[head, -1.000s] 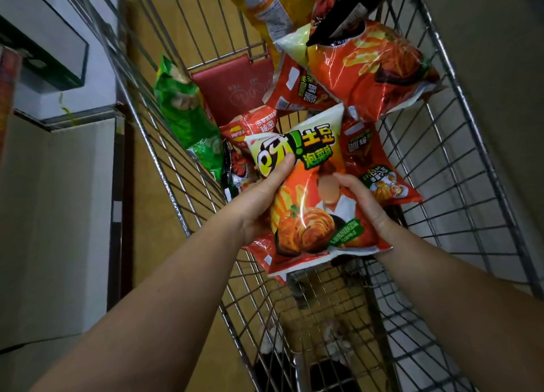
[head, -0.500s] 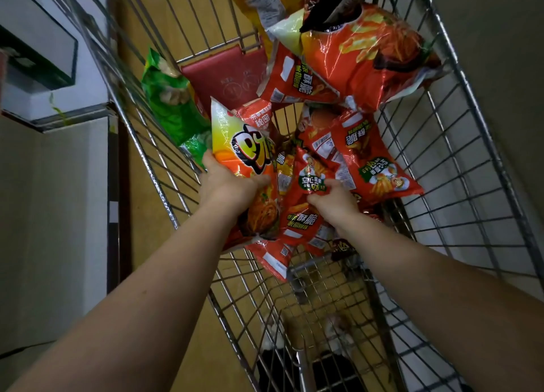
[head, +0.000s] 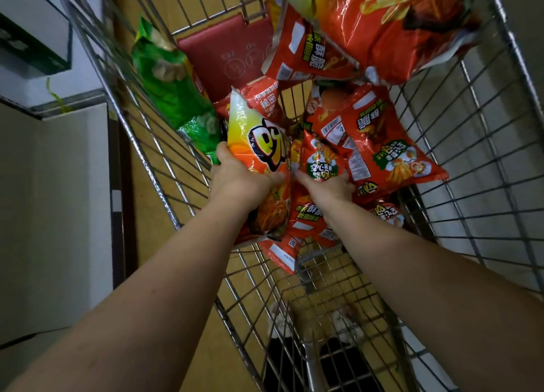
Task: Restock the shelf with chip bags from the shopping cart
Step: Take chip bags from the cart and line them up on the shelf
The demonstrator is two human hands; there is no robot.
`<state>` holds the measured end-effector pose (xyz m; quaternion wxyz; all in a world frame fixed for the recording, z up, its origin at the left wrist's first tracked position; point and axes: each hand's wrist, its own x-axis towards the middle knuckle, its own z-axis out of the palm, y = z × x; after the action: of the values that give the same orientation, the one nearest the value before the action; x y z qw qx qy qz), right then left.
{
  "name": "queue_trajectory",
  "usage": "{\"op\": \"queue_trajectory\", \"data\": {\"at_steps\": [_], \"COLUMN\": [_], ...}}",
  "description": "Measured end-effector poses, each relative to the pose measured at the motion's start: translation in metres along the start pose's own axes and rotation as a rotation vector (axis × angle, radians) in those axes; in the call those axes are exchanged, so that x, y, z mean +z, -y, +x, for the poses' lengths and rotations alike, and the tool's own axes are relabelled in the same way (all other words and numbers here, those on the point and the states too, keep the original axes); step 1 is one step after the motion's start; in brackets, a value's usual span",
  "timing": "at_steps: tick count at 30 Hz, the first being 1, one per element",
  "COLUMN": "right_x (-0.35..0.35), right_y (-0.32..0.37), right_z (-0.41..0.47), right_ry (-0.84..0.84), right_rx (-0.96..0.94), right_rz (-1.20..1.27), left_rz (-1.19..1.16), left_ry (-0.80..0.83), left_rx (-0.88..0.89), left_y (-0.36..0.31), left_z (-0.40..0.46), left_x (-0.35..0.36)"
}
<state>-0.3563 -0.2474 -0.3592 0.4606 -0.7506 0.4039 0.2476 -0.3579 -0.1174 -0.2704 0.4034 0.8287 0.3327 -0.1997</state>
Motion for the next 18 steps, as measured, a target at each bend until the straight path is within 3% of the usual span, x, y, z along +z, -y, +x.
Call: {"op": "queue_trajectory", "data": {"at_steps": [5, 9, 13, 18], "right_x": [-0.007, -0.026, -0.051, -0.058], "right_y": [-0.007, -0.008, 0.009, 0.007], "right_z": [-0.001, -0.009, -0.010, -0.009], "right_ry": [-0.062, 0.054, 0.278, 0.428], "right_rx": [-0.089, -0.238, -0.122, 0.037], "right_rz": [-0.100, 0.157, 0.491, 0.571], "left_rz": [0.002, 0.053, 0.094, 0.109], "left_ry": [-0.007, -0.024, -0.060, -0.063], "left_rx": [0.012, 0.041, 0.073, 0.065], "left_y": [0.003, 0.001, -0.004, -0.006], "left_z": [0.002, -0.002, -0.005, -0.006], "left_x": [-0.002, -0.002, -0.004, 0.000]}}
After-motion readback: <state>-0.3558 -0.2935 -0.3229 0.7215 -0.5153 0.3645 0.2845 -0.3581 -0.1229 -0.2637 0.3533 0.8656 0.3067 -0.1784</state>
